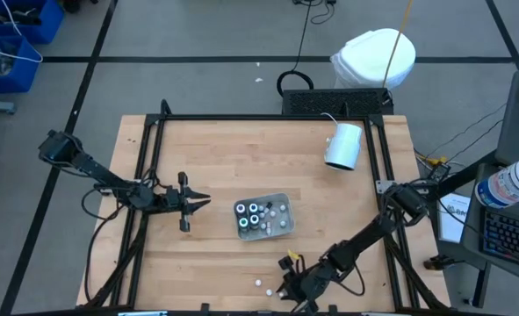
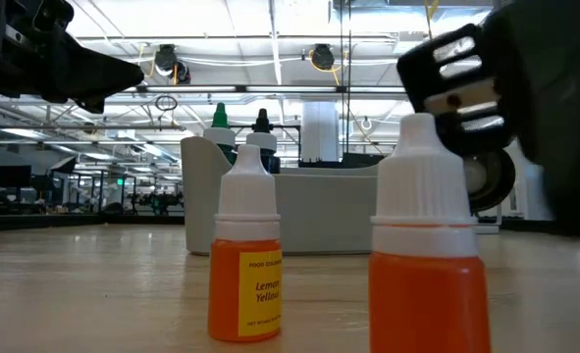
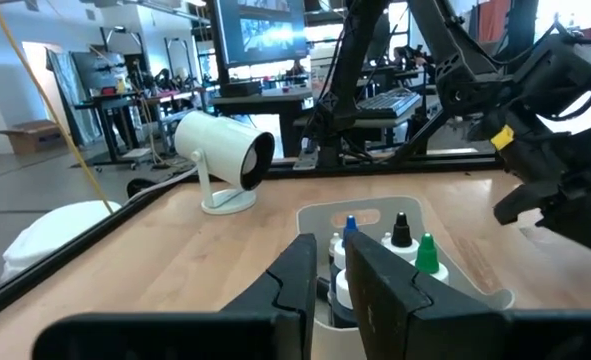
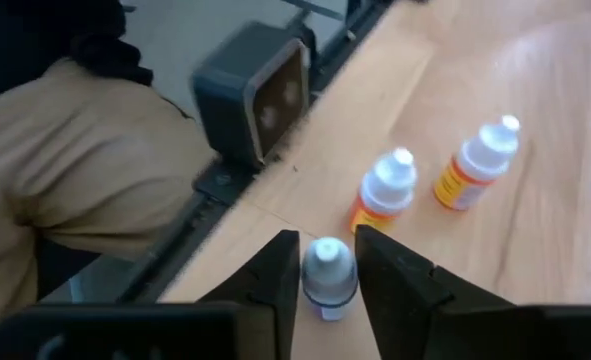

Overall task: Pick & Place food coloring
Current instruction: Put the small blue food coloring bottle into the gray bin

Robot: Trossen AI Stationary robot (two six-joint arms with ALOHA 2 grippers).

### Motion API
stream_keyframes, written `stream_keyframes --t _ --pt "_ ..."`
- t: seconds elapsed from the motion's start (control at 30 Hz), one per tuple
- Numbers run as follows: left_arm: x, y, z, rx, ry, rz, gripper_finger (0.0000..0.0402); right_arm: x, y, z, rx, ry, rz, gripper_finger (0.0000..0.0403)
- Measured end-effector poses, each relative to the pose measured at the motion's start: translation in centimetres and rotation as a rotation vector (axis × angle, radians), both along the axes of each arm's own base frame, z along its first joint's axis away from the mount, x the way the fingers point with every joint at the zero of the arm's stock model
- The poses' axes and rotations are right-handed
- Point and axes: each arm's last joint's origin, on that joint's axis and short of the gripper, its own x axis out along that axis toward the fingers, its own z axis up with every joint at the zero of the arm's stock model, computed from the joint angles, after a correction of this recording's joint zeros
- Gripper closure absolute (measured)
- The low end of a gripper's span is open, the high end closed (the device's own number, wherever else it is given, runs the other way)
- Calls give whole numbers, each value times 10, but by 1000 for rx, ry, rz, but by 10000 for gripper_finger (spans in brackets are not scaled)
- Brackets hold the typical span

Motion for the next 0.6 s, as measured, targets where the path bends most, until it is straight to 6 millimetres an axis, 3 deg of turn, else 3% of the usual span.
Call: stream_keyframes --t 0.6 --pt "0 0 0 0 1 0 337 -1 2 1 9 6 1 348"
